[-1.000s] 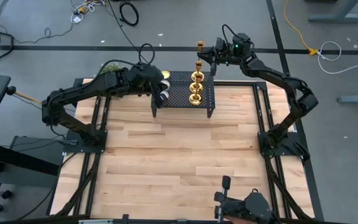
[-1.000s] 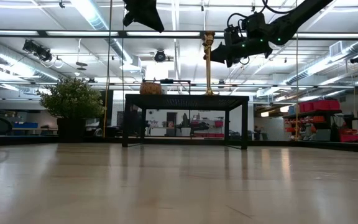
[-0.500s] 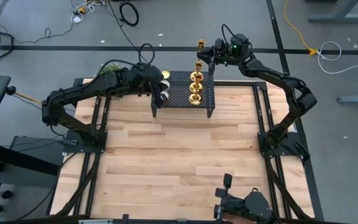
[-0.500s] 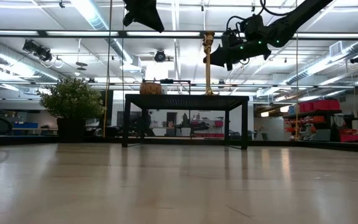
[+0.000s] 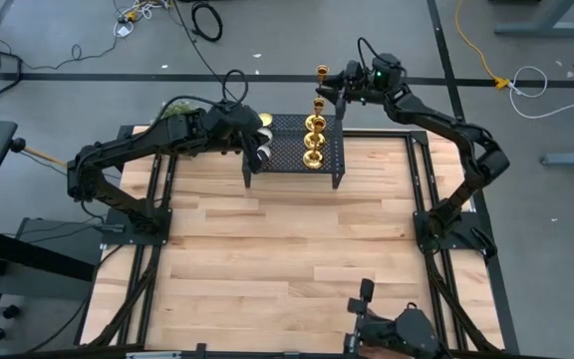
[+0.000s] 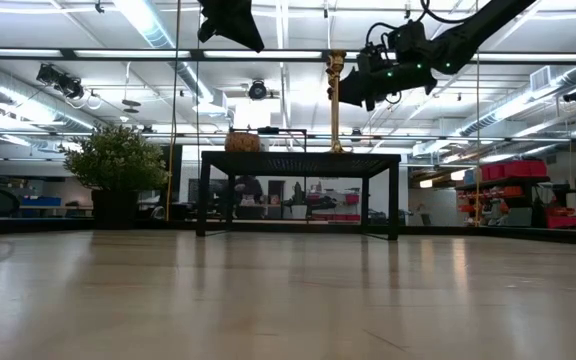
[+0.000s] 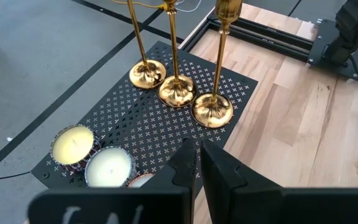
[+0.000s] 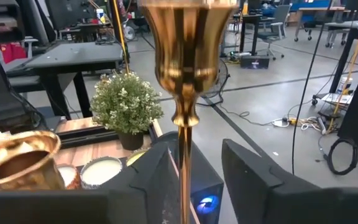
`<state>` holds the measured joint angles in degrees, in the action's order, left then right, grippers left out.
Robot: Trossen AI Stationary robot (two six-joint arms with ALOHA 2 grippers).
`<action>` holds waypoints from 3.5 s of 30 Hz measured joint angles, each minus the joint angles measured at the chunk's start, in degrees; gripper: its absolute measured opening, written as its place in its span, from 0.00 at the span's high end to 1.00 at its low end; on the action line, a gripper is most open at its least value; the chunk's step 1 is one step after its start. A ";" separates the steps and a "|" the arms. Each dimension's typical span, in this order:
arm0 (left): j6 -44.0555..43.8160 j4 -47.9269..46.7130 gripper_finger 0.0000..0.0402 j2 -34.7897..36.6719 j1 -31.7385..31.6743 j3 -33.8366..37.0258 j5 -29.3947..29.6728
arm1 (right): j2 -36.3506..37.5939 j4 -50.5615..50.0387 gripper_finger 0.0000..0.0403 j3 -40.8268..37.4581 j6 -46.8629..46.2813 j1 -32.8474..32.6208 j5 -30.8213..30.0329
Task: Pick & Place candle stick holders
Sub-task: Return to Home Position
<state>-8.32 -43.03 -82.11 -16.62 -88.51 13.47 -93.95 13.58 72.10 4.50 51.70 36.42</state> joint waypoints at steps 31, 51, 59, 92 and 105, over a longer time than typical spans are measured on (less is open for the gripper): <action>0.02 0.00 0.93 0.00 -0.02 0.00 0.00 | 14.99 -21.96 0.62 0.00 5.00 1.07 0.62; 0.02 0.00 0.93 0.00 -0.02 0.00 0.00 | 21.01 -28.92 0.71 0.02 5.65 -2.08 0.54; 0.06 0.00 0.93 0.00 -0.02 0.00 0.00 | 21.01 -31.89 0.71 -0.18 9.60 -2.24 0.93; 0.03 -0.02 0.93 0.00 -0.02 0.00 -0.01 | 29.68 -32.88 1.00 -0.98 4.30 -17.55 -2.39; 0.05 -0.02 0.93 0.00 0.00 0.00 -0.01 | 30.95 -32.93 1.00 -1.01 1.37 -28.84 -9.85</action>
<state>-8.27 -43.05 -82.11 -16.63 -88.51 13.46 -63.00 -19.35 71.09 5.87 22.87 26.57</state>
